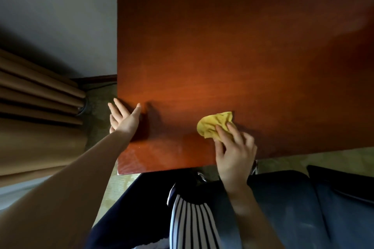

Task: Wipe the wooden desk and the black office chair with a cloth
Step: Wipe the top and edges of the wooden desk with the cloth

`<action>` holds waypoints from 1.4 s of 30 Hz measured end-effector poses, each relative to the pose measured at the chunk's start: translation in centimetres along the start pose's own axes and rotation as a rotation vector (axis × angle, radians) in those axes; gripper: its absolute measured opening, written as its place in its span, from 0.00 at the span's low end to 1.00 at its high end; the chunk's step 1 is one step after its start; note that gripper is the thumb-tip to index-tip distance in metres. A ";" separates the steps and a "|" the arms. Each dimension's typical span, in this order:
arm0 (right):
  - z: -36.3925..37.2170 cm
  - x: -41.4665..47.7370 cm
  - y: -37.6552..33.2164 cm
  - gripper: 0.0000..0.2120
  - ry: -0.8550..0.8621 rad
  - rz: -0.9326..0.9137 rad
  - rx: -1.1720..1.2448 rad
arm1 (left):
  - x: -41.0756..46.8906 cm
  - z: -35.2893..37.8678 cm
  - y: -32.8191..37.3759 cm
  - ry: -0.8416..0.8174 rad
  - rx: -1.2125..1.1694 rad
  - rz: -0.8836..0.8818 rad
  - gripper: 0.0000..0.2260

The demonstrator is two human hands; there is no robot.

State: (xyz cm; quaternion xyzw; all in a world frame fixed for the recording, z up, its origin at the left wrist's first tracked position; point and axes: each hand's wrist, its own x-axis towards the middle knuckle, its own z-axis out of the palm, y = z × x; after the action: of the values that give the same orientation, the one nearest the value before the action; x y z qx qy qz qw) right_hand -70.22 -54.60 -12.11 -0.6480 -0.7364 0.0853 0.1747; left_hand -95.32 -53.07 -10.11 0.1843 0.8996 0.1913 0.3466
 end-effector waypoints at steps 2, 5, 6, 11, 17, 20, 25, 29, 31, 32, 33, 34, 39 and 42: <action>-0.2 1.1 1.0 0.15 0.055 0.071 0.000 | 0.3 0.2 -0.1 -0.001 -0.001 -0.004 0.29; -0.2 4.1 2.0 0.15 0.093 0.181 0.017 | 0.9 0.2 -0.2 -0.046 -0.030 -0.016 0.29; -0.1 5.4 2.1 0.15 0.090 0.218 0.025 | 1.2 0.2 -0.3 -0.062 -0.042 -0.022 0.30; 1.0 12.8 2.1 0.16 0.034 0.309 -0.004 | 2.1 0.2 -0.6 -0.095 0.013 -0.023 0.41; 3.3 18.7 -2.2 0.17 -0.085 0.276 0.018 | 2.5 0.2 -0.5 -0.113 -0.006 -0.023 0.41; 4.3 18.5 -5.0 0.17 -0.144 0.162 0.017 | 2.4 -0.1 -0.7 -0.123 -0.003 -0.022 0.38; 5.3 14.7 -8.6 0.17 -0.179 -0.003 0.060 | 2.5 1.1 -0.3 -0.004 -0.029 -0.113 0.32; 4.6 9.8 -10.4 0.15 -0.207 -0.100 0.084 | 2.6 1.6 -0.6 0.072 0.064 -0.099 0.35; 4.2 7.1 -10.4 0.13 -0.179 -0.169 0.121 | 3.0 1.6 -0.8 0.092 0.072 -0.096 0.36; 3.9 5.7 -9.8 0.12 -0.154 -0.210 0.118 | 2.9 1.9 -0.8 0.091 0.078 -0.093 0.36; 3.7 4.5 -9.1 0.12 -0.135 -0.260 0.100 | 3.0 1.9 -0.8 0.097 0.085 -0.091 0.36; 3.5 3.5 -8.4 0.11 -0.121 -0.302 0.082 | 3.2 1.7 -0.8 0.107 0.091 -0.089 0.36; 1.8 -1.0 -2.7 0.12 -0.019 -0.235 0.034 | 3.1 1.9 -1.0 0.103 0.124 -0.055 0.38; 0.6 -2.3 0.0 0.12 0.026 -0.107 0.018 | 2.8 1.7 -1.0 0.108 0.142 -0.035 0.39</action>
State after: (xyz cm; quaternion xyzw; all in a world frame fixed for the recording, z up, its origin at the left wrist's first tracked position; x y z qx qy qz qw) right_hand -70.17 -56.85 -13.01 -0.6070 -0.7670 0.0740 0.1943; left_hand -96.29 -52.26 -13.31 0.1819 0.9314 0.1305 0.2871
